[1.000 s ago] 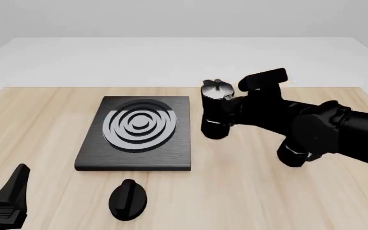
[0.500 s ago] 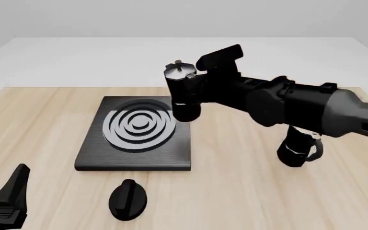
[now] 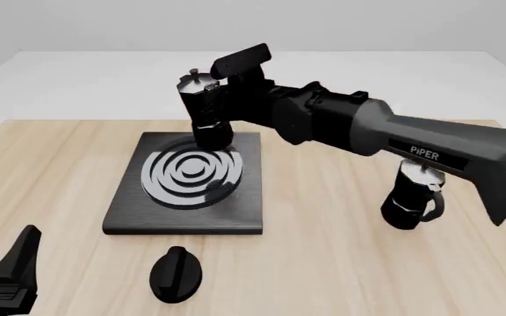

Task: Put both moka pots on the stove.

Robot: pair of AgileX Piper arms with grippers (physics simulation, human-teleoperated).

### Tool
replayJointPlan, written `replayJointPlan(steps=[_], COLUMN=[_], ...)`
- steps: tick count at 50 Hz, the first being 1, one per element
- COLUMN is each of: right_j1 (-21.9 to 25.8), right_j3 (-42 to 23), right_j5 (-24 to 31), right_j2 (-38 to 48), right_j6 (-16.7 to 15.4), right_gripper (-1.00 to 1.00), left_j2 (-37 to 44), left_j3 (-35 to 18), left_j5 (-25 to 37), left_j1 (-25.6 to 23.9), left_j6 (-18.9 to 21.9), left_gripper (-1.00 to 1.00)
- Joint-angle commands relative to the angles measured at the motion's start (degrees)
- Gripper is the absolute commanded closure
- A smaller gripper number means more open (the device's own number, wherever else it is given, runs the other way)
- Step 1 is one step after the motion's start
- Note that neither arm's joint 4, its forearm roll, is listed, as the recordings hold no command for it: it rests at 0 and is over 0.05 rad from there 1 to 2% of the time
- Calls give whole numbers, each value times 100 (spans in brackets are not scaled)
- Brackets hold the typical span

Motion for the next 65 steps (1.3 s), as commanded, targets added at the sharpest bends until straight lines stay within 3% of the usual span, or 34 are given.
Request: replayJointPlan(steps=[1, 31, 52, 65], right_j1=[152, 451, 520, 551], right_j3=[-1003, -2643, -3113, -2936], right_j5=[65, 317, 322, 75], right_j2=[551, 1784, 2312, 2382], right_j6=[56, 158, 304, 521], right_gripper=[100, 100, 100, 100], left_j2=[0, 1, 0, -1], left_j3=[0, 0, 0, 0], left_j5=[0, 0, 0, 0], left_j1=[-1, -1, 0, -1], left_j6=[0, -1, -2, -1], left_gripper=[-100, -100, -100, -100])
